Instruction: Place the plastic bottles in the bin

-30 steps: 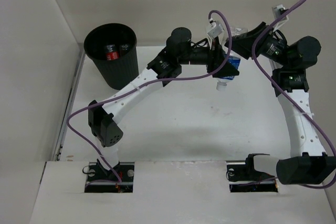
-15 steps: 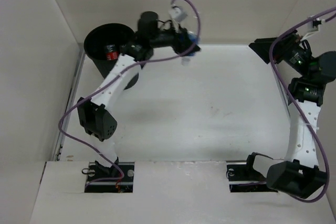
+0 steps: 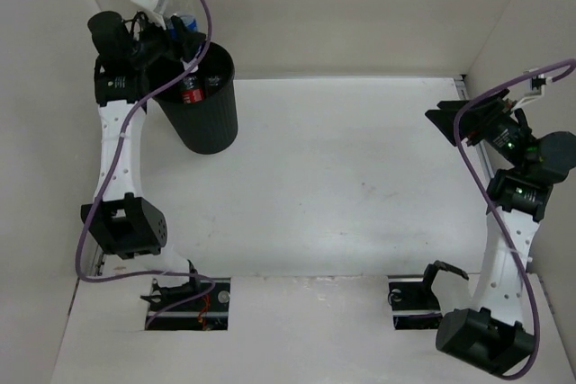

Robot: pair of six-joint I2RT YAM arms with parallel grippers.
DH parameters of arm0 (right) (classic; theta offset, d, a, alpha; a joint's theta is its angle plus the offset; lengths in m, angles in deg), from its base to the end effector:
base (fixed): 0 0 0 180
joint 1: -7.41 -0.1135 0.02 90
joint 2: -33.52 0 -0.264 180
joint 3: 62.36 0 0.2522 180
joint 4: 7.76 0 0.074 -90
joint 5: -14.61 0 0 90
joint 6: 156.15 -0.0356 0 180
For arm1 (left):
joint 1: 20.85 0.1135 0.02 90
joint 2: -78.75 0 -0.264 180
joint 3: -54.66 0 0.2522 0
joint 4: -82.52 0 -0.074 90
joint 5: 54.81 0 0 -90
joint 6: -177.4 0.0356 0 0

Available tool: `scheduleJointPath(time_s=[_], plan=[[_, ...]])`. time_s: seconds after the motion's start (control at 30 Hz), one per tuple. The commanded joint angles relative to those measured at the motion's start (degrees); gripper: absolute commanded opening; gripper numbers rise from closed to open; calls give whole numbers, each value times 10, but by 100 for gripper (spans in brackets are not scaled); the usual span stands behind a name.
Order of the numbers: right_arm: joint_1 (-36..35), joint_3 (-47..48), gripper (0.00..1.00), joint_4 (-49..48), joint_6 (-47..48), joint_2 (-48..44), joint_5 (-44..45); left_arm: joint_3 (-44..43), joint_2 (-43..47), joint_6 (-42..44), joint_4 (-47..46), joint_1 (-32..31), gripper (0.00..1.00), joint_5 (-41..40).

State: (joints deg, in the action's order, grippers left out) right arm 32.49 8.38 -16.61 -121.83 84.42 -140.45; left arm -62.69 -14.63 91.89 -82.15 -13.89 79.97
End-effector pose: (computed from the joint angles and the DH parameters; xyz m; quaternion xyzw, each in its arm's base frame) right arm 0.1666 -0.0423 0.4467 -0.0739 0.6272 0.4558 0.6272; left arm 0.3645 0.0192 0.4944 0.2758 0.6088 -0.1771 0.7225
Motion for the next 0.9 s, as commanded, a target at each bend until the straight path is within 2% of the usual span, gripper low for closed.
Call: scheduleJointPath(time_s=[0.0,0.07,0.17,0.23,0.33,0.43,0.53,0.63,0.7,0.87], plan=[[2,-1,100,12,10,-29,-6,64,22,27,-73,32,20,13],[1,3,100,48,25,-33,-7,92,22,30,-88,49,31,10],[-1,14,100,115,67,-49,0,115,17,32,-101,71,88,-5],[-1,18,100,163,105,-62,7,119,15,31,-106,80,100,-14],[-1,22,100,243,167,-74,34,118,18,26,-109,86,100,-20],[-19,34,100,359,257,-75,110,117,38,26,-109,85,100,-52],[-85,64,100,479,366,-59,241,111,70,28,-89,76,100,-134],[-125,77,100,507,414,-41,330,104,115,46,-21,57,100,-240],[-154,117,100,546,441,4,369,116,151,78,27,43,100,-279],[-288,273,100,662,517,169,484,204,260,170,109,7,100,-345]])
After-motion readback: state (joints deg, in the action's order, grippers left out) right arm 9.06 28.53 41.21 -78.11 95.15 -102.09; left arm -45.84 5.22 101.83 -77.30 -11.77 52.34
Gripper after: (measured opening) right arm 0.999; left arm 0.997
